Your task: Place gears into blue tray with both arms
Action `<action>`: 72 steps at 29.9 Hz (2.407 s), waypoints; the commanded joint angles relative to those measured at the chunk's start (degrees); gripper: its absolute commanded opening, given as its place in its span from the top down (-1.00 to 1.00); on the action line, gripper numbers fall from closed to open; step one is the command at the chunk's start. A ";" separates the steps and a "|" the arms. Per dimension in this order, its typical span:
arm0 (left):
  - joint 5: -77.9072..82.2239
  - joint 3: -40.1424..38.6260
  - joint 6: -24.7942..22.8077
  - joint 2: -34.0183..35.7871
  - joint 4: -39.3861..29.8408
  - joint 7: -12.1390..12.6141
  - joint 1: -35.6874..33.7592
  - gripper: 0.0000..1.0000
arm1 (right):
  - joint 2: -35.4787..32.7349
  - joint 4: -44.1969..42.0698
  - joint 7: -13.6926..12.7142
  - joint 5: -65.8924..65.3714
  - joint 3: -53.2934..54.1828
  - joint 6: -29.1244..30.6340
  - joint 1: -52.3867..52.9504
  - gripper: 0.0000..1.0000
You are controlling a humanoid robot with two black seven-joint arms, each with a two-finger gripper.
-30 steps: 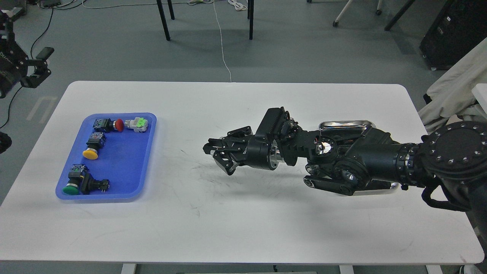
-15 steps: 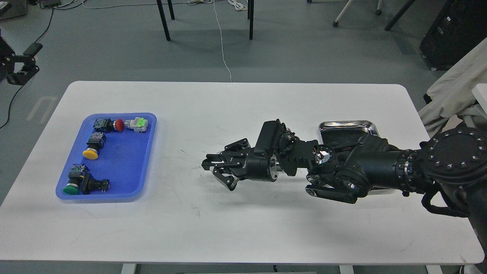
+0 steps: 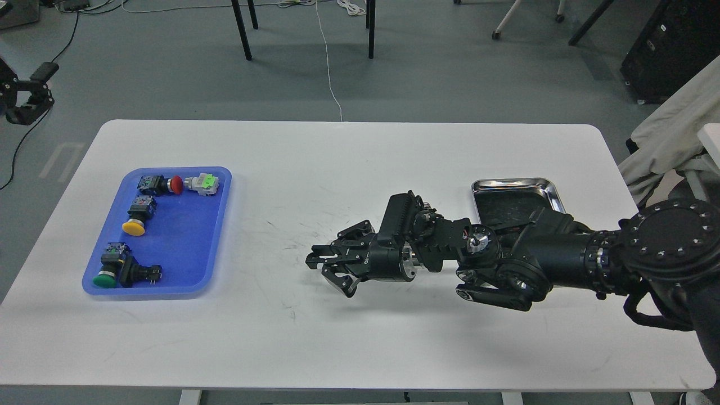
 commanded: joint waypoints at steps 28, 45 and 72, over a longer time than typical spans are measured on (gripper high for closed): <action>0.00 0.00 0.09 2.64 -1.66 -0.03 0.44 -0.97 | 0.00 -1.27 0.05 0.73 0.64 -0.22 -1.74 -0.27; 0.09 0.88 4.65 2.82 -3.77 0.49 0.62 -0.96 | 0.00 -2.76 -0.74 30.69 21.37 2.77 6.26 -0.68; -1.67 -0.27 17.23 -1.84 -10.19 -2.05 6.85 -0.96 | -19.41 -5.76 -8.30 82.65 35.45 9.80 2.66 -0.91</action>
